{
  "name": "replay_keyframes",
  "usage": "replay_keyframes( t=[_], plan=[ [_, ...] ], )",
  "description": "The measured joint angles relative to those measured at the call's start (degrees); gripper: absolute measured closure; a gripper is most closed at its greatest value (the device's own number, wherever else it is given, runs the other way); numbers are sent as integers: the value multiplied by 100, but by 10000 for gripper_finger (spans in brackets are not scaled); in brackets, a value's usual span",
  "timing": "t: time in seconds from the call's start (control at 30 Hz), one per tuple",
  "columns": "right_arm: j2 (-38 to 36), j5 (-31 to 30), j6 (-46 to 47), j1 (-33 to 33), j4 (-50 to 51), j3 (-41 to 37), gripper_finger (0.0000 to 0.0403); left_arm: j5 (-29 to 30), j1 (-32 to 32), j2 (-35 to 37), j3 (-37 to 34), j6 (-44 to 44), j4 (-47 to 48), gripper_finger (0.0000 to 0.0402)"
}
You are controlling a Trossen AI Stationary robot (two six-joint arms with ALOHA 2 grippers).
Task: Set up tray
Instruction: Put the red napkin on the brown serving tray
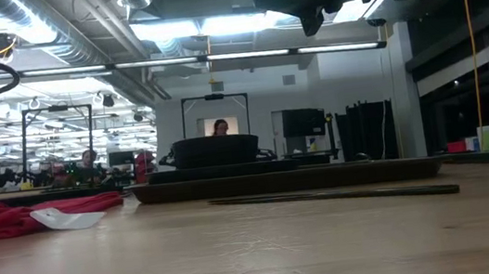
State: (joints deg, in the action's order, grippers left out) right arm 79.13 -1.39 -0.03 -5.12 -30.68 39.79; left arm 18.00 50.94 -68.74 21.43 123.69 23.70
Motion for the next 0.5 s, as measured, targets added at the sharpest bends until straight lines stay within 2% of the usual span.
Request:
replay_keyframes(
  t=[0.27,0.5],
  plan=[
    [0,-1,0,2,0,0,379,-15,-4,-17,-11,-82,-17,226],
    [0,-2,0,1,0,0,379,-93,-7,-21,-11,-86,65,256]
  ],
)
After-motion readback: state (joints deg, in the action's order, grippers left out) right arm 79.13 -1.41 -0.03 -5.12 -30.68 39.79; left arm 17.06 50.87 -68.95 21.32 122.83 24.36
